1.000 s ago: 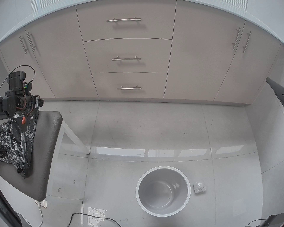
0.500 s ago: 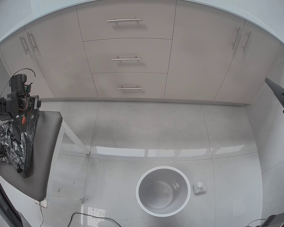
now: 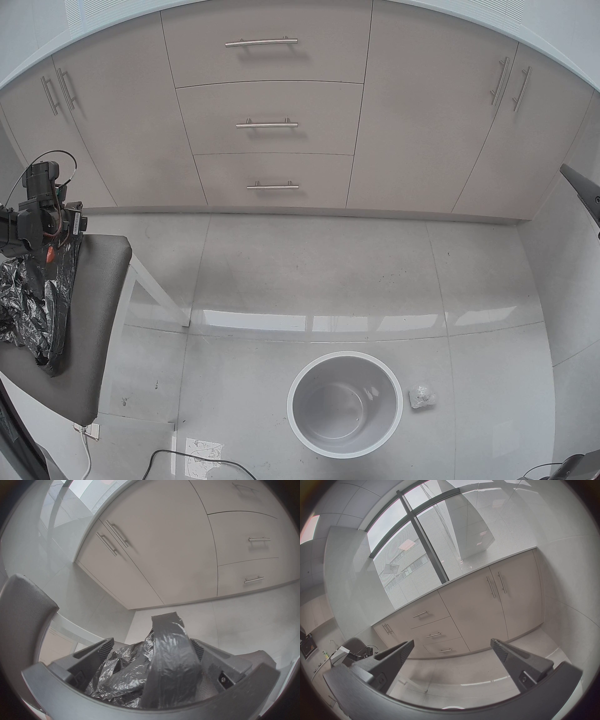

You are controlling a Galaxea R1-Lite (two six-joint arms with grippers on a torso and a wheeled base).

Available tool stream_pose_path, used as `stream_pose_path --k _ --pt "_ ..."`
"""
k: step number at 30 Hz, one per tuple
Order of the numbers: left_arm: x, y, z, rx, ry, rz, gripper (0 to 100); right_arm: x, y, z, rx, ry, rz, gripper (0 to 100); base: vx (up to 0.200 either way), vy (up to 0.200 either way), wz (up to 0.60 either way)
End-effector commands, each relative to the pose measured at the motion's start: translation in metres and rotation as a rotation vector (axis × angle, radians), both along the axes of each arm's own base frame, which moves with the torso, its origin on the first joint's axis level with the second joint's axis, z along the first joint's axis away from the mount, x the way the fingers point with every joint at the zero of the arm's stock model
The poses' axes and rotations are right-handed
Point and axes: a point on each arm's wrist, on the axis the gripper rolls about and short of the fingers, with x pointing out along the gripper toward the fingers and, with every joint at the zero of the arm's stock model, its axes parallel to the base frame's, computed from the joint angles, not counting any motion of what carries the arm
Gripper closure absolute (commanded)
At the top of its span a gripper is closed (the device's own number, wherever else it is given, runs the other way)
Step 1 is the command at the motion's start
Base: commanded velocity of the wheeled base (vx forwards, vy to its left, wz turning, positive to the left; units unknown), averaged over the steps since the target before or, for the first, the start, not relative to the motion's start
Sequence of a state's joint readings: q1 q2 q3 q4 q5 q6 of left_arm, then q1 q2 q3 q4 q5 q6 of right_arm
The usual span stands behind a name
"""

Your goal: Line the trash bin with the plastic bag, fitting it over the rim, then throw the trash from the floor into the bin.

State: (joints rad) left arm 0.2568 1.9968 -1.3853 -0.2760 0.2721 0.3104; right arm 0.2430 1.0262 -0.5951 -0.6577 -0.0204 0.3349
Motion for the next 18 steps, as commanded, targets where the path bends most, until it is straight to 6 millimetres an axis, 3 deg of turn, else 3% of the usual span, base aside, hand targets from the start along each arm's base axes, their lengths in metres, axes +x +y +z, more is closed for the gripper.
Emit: stream_pose_path --k 1,5,6,18 --pt "0.002 0.003 -0.002 0.000 -0.003 0.008 0 -0.001 0.000 0.001 0.002 -0.005 0.002 0 0.000 0.000 0.00" --pt "0.004 0.006 -0.002 0.007 -0.028 0.016 0 -0.001 0.000 0.001 0.002 -0.005 0.000 0 0.000 0.000 0.00" --pt "0.004 0.007 -0.002 0.010 -0.035 0.019 100 -0.001 0.000 0.001 0.002 -0.005 0.000 0 0.000 0.000 0.00" --pt "-0.004 0.022 -0.004 0.004 -0.033 0.049 100 -0.003 -0.001 0.001 0.005 -0.010 0.002 0 0.000 0.000 0.00"
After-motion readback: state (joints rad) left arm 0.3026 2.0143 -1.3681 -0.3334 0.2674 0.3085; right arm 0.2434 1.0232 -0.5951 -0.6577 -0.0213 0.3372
